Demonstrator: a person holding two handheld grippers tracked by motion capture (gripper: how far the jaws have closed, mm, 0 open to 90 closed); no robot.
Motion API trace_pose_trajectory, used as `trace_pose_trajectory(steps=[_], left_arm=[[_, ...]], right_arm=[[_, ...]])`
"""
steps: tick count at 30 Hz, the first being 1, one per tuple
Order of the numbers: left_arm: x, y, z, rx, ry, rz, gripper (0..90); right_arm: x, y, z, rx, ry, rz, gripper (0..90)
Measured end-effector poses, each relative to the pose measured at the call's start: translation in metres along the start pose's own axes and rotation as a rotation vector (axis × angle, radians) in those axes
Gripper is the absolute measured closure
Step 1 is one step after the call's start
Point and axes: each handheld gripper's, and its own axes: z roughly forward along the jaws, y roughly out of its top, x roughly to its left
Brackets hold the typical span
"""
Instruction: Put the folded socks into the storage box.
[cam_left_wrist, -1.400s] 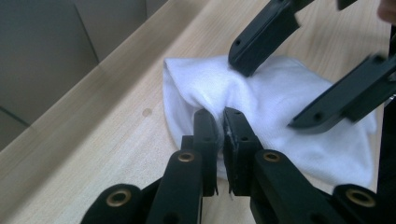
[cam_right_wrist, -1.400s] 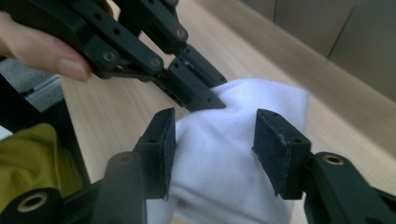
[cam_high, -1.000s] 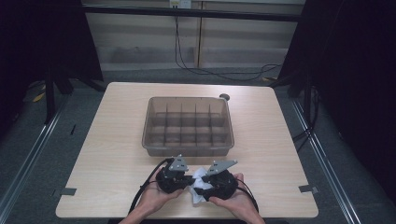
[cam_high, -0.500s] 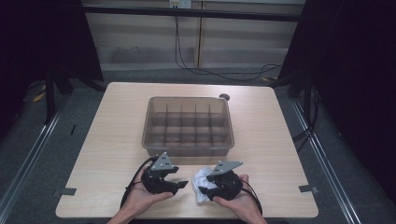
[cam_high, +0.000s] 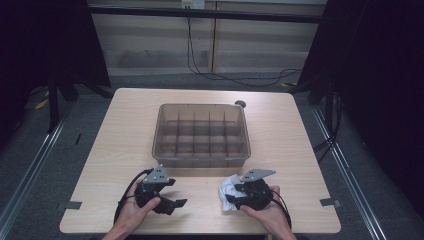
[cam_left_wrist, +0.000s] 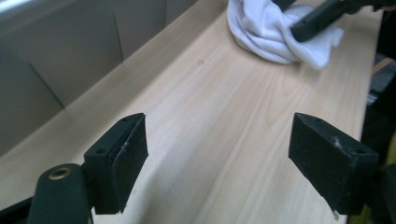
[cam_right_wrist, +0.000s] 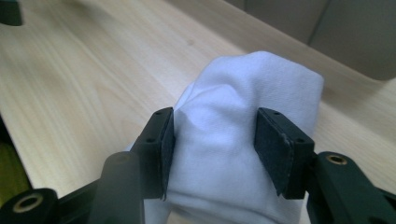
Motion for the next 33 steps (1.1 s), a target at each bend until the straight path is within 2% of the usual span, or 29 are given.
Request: trace_pose_trajectory(steps=[1,2,4,6,8,11,14,17,20,21,23,24,26,28,31,33], left_arm=[[0.0,0.0,0.0,0.0,0.0,0.0,19.4],[0.004,-0.003,-0.005,-0.01,0.028,-0.017,19.5],[0.008,-0.006,-0.012,-0.049,0.048,-0.035,19.7],[0.009,-0.007,-0.014,-0.053,0.057,-0.034,19.4],[0.01,-0.009,-0.017,-0.03,0.081,-0.053,19.1],[0.008,-0.014,-0.017,-0.032,0.085,-0.032,19.6],[0.013,-0.017,-0.02,-0.059,0.088,-0.057,20.1],[0.014,-0.017,-0.023,-0.057,0.109,-0.049,20.5],[0.018,-0.02,-0.025,-0.056,0.127,-0.058,20.8],[0.018,-0.02,-0.025,-0.056,0.127,-0.058,20.9],[0.021,-0.023,-0.024,-0.058,0.126,-0.074,21.2],[0.021,-0.024,-0.023,-0.051,0.129,-0.073,21.1],[0.021,-0.025,-0.022,-0.044,0.128,-0.075,21.2],[0.021,-0.026,-0.021,-0.038,0.132,-0.074,21.4],[0.022,-0.027,-0.021,-0.041,0.132,-0.074,21.6],[0.023,-0.027,-0.022,-0.044,0.138,-0.08,21.6]], right_arm=[[0.0,0.0,0.0,0.0,0.0,0.0,47.6],[-0.004,-0.001,-0.002,0.001,-0.007,0.014,47.5],[-0.01,-0.002,-0.004,-0.004,-0.019,0.029,47.3],[-0.013,-0.003,-0.005,-0.011,-0.02,0.045,47.3],[-0.018,-0.005,-0.008,-0.015,-0.021,0.059,47.0],[-0.018,-0.008,-0.007,-0.039,-0.023,0.062,46.8],[-0.02,-0.011,-0.007,-0.063,-0.023,0.065,46.8],[-0.024,-0.013,-0.008,-0.08,-0.047,0.082,46.9],[-0.027,-0.014,-0.009,-0.082,-0.077,0.092,46.9],[-0.027,-0.014,-0.009,-0.082,-0.077,0.092,46.9],[-0.03,-0.014,-0.011,-0.082,-0.112,0.105,46.8],[-0.031,-0.015,-0.011,-0.084,-0.11,0.113,46.6],[-0.029,-0.013,-0.012,-0.078,-0.114,0.114,44.6],[-0.03,-0.011,-0.013,-0.073,-0.096,0.121,38.1],[-0.031,-0.007,-0.015,-0.066,-0.085,0.135,33.8],[-0.032,-0.002,-0.022,-0.09,-0.069,0.148,28.2]])
